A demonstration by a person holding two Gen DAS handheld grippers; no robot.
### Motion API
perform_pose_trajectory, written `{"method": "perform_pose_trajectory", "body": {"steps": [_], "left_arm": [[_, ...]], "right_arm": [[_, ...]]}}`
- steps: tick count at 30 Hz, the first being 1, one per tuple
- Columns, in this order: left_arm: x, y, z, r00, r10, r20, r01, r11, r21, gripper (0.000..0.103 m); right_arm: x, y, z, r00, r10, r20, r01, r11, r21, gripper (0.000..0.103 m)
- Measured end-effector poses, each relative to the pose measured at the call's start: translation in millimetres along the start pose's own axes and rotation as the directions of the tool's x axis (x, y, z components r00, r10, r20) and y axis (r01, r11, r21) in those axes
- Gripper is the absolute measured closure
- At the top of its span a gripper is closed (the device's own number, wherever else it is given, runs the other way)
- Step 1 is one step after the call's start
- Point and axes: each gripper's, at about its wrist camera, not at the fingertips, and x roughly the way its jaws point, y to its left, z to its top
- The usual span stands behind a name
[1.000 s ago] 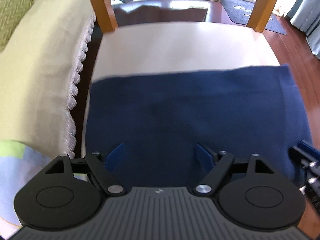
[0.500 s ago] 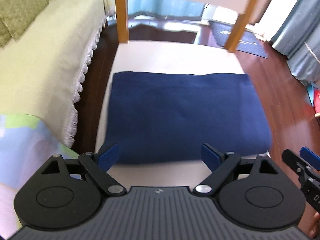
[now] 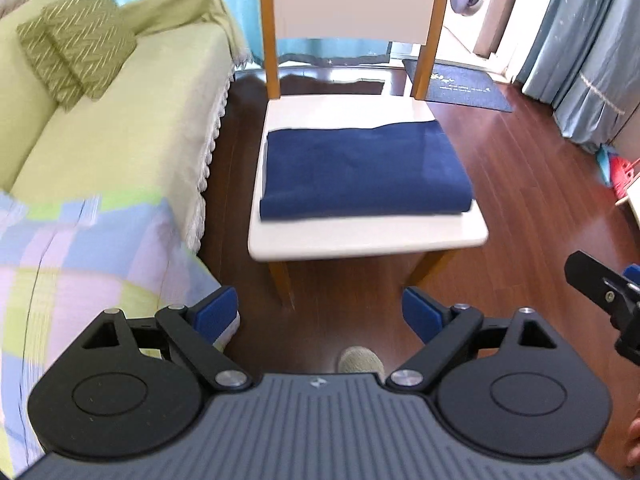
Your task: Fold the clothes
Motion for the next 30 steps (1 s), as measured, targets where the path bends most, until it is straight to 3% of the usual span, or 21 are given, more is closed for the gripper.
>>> {"method": "perform_pose_trajectory", "body": {"steps": [4, 10, 16, 21, 23, 27, 30], "left_arm": [[-39.3, 12.5, -9.4, 0.995, -0.096, -0.028, 0.093, 0.991, -0.095, 0.012], [-75.1, 0.4, -8.6, 1.000, -0.005, 0.008, 0.005, 1.000, 0.005, 0.012], [-96.2, -17.4, -4.4, 0.997, 0.030, 0.077, -0.035, 0.997, 0.071, 0.012], [-102.1, -33.6, -1.1, 0.994, 0.031, 0.108, -0.044, 0.992, 0.115, 0.009], [-103.4, -46.0, 2.7, 0.991, 0.039, 0.127, -0.058, 0.987, 0.151, 0.002], [-104.7, -62.9, 2.4, 0.984, 0.039, 0.173, -0.072, 0.980, 0.185, 0.001], [-98.7, -69.4, 4.2, 0.990, -0.004, 0.140, -0.019, 0.986, 0.164, 0.001]], "right_arm": [[-51.2, 1.5, 2.5, 1.000, -0.002, 0.016, 0.002, 1.000, 0.004, 0.001], [-83.9, -2.4, 12.7, 1.000, -0.019, 0.018, 0.019, 1.000, -0.003, 0.001], [-99.0, -6.2, 26.6, 0.999, -0.032, 0.036, 0.034, 0.998, -0.054, 0.001], [-104.8, -9.4, 32.9, 0.998, -0.039, 0.047, 0.042, 0.997, -0.059, 0.001], [-106.8, -13.0, 34.2, 0.997, -0.051, 0.052, 0.054, 0.997, -0.058, 0.001], [-111.6, -22.2, 35.0, 0.996, -0.073, 0.057, 0.075, 0.996, -0.048, 0.001], [-114.6, -29.0, 35.8, 0.995, -0.080, 0.057, 0.083, 0.996, -0.037, 0.001]]}}
